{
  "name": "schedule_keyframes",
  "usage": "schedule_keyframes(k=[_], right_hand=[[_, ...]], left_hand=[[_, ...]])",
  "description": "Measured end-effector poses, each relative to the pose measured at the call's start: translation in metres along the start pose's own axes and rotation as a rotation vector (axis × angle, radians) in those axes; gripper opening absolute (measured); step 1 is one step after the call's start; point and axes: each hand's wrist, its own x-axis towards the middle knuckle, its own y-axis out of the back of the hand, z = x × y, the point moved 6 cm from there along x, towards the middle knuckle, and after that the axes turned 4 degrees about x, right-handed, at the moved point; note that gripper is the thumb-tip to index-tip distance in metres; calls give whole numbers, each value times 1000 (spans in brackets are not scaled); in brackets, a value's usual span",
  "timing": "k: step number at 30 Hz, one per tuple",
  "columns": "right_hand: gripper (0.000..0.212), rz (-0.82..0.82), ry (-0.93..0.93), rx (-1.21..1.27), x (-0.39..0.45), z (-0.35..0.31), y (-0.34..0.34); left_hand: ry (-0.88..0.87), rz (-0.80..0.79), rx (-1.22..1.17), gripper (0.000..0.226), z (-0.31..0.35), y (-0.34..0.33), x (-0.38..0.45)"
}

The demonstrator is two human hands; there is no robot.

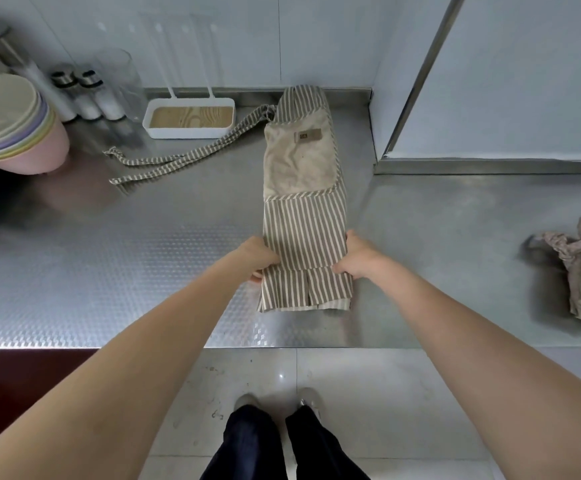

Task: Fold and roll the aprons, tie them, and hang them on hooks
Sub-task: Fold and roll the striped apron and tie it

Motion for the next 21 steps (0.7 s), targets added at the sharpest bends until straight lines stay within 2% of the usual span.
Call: schedule_keyframes(k=[3,6,7,9,10,12,14,16,18,20,21], right_hand=[[77,6,124,20,-5,-3,-1],[68,55,274,-143,-13,-3,4],[68,76,305,-270,-18,-2,7],[77,111,427,-682,-30,-5,8],[85,145,564,-894,-35,-9,4],[85,142,783,-1012,-42,-12,-11],[65,96,867,-883,-42,-12,-25],[45,72,781,-655,-31,-13,-29],[19,132,590,-368,-23,-23,-13],[42,143,330,-11,-12,-24,4],[46,130,260,103,-8,-25,9]], left_hand=[[-113,200,435,47,0,5,-5],[-322,432,837,54,9,6,-16],[-427,461,962,60,11,2,-18],[-554,360,1154,72,8,-12,-19],[-564,283,1207,77,3,-18,-17],[-555,192,1234,79,-7,-21,-12],[-562,151,1228,78,-12,-18,-9],[-579,106,1177,74,-14,-12,-11],[-559,86,1037,68,-13,-2,-14],[-461,79,841,66,-17,8,-10],[-391,51,721,66,-21,11,-7]])
